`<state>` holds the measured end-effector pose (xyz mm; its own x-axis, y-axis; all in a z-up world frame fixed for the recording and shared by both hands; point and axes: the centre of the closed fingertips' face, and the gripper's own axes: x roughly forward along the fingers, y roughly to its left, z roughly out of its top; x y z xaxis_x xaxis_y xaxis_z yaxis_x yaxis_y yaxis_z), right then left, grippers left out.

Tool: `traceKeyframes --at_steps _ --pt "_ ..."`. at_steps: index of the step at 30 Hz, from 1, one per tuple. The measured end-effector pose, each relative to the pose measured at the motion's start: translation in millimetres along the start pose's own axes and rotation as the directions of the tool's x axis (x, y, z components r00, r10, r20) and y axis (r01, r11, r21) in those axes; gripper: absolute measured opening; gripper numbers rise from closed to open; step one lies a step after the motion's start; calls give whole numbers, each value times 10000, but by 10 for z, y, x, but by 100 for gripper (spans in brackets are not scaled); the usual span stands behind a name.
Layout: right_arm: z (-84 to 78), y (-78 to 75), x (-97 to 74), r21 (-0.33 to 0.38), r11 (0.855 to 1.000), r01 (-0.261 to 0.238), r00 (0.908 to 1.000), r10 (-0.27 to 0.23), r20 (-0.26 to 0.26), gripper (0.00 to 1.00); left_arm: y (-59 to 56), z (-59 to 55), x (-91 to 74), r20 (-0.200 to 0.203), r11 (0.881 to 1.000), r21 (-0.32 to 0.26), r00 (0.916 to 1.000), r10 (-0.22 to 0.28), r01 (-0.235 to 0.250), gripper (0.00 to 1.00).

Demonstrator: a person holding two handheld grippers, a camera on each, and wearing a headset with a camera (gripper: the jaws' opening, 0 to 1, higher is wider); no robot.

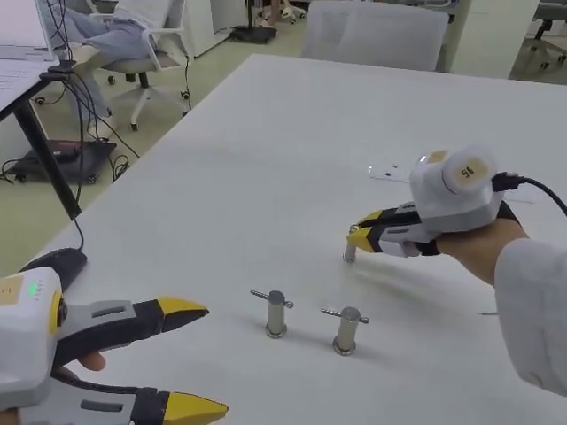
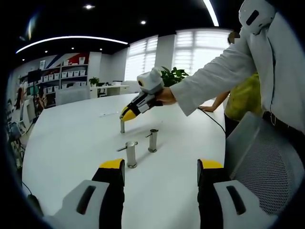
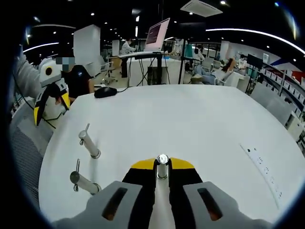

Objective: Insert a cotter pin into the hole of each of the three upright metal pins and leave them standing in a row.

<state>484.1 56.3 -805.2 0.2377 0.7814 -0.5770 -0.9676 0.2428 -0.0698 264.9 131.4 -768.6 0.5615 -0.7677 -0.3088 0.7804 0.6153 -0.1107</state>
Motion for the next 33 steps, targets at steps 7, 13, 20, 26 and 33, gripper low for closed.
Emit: traceKeyframes --at_steps 7,13,20,26,33 --pt "-66 57 -348 259 9992 307 9995 -306 -33 9 -75 61 51 109 9998 145 9998 -154 152 61" --pt "-194 140 -660 360 9968 709 9971 -698 -316 9 -173 119 127 208 9989 322 9992 -348 341 61" --pt "-302 303 -898 525 9928 1077 9932 -1051 -492 9 -224 170 152 284 9979 451 9985 -473 460 61" --pt "-418 437 -994 957 9883 1186 9917 -1132 -604 9 -257 183 146 303 9972 530 9981 -537 520 61" --pt "-537 650 -1075 1450 9781 1493 9878 -1408 -672 9 -286 167 123 318 9973 554 9982 -500 482 60"
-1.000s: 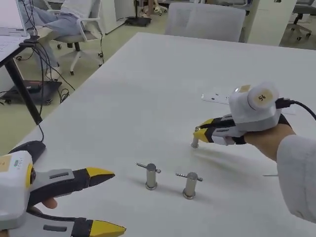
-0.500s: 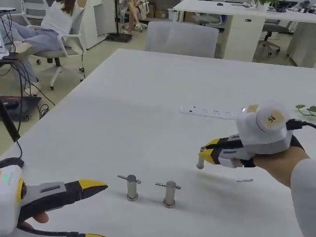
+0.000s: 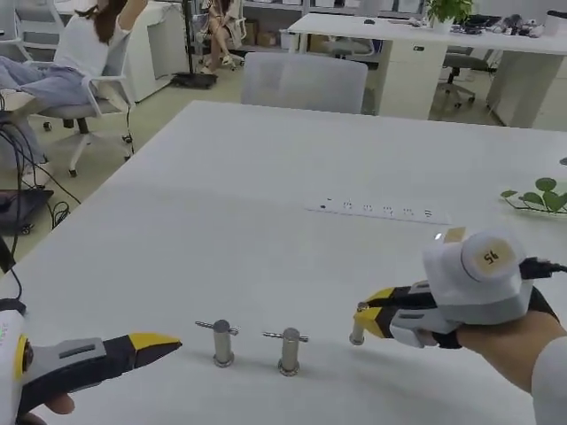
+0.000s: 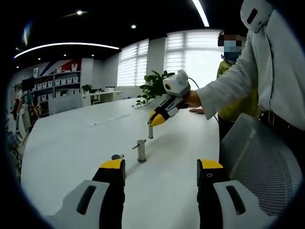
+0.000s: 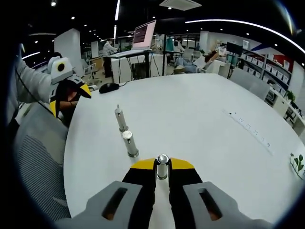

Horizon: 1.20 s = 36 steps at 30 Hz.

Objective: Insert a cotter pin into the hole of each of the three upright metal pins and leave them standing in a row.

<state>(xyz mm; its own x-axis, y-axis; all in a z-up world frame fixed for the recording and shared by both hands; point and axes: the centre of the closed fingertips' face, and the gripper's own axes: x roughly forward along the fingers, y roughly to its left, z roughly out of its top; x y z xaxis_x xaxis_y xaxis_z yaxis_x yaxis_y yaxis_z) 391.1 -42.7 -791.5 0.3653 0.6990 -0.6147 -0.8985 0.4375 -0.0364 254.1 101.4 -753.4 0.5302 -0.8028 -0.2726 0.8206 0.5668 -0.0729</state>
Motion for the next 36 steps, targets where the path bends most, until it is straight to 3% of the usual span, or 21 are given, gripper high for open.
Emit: traceKeyframes --at_steps 16,25,36 --pt "-228 287 -161 1000 9918 793 9968 -782 -149 9 -40 42 39 116 9999 113 9999 -72 71 59" --pt "-360 359 -199 1369 9817 1322 9910 -1283 -369 9 -79 38 66 131 9998 141 9998 -174 172 59" --pt "-445 436 -204 1556 9753 1570 9876 -1539 -320 9 -97 36 72 180 9997 128 9996 -216 214 59"
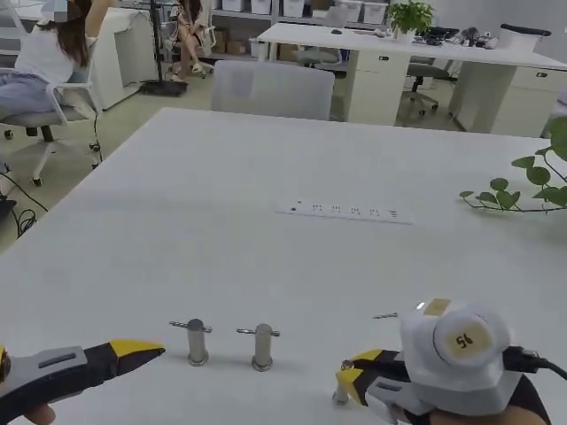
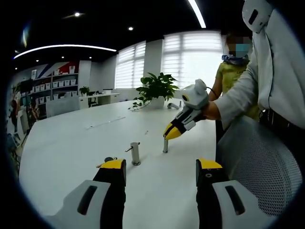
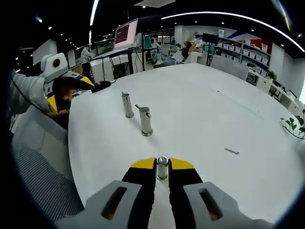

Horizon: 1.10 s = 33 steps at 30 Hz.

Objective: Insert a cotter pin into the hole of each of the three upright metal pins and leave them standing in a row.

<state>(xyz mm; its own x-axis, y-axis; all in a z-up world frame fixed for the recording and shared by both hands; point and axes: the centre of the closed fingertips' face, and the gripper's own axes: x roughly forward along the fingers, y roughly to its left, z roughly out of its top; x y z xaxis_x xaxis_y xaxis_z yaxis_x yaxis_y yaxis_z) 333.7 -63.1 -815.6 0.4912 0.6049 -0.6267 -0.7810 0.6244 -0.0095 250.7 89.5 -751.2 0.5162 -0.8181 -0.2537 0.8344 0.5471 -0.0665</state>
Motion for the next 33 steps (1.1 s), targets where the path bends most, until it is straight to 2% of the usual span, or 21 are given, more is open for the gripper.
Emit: traceKeyframes --at_steps 21,27,33 --pt "0 15 -43 40 10000 -46 9998 45 193 11 -26 -20 18 11 10000 -77 10000 -33 33 58" --pt "30 35 -59 106 9997 -214 9993 211 309 15 -40 -18 26 -17 10000 -48 10000 -69 69 58" --pt "100 -13 -133 221 9994 -266 9982 254 547 17 -56 -12 35 -23 9999 -60 9999 -105 105 58"
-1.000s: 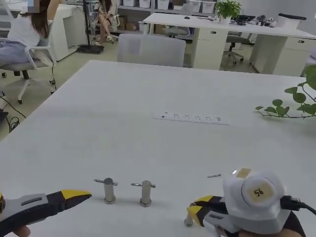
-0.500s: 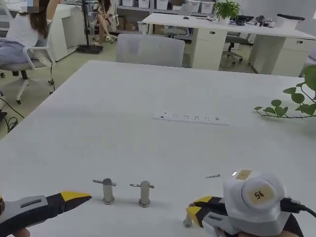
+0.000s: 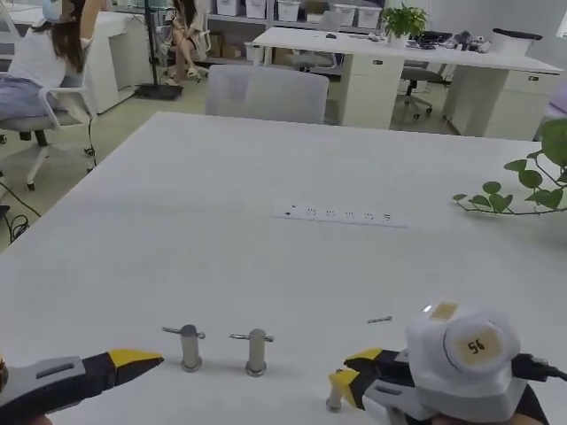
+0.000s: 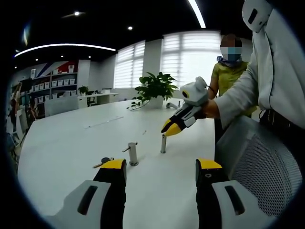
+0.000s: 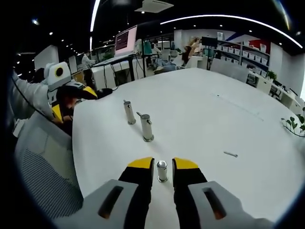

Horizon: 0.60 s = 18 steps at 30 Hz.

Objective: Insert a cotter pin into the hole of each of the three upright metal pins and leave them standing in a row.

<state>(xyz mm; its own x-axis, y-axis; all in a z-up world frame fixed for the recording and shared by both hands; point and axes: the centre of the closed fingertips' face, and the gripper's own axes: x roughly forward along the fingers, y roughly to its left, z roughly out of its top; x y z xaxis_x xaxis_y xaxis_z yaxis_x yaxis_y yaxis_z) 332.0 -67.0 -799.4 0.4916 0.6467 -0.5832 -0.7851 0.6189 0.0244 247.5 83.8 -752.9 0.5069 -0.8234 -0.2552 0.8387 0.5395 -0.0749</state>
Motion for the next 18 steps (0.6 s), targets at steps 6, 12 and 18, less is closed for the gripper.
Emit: traceKeyframes --at_steps 6,12,18 --pt "64 -124 -96 141 9999 -12 9998 9 219 18 -17 5 23 3 10000 20 10000 -35 35 58" --pt "88 -193 -195 306 9989 -364 9990 356 284 22 -41 1 64 -31 9999 0 9999 -139 139 58" --pt "53 -287 -266 182 9979 -614 9980 612 152 25 -45 -3 82 -68 9998 -4 9998 -176 176 58"
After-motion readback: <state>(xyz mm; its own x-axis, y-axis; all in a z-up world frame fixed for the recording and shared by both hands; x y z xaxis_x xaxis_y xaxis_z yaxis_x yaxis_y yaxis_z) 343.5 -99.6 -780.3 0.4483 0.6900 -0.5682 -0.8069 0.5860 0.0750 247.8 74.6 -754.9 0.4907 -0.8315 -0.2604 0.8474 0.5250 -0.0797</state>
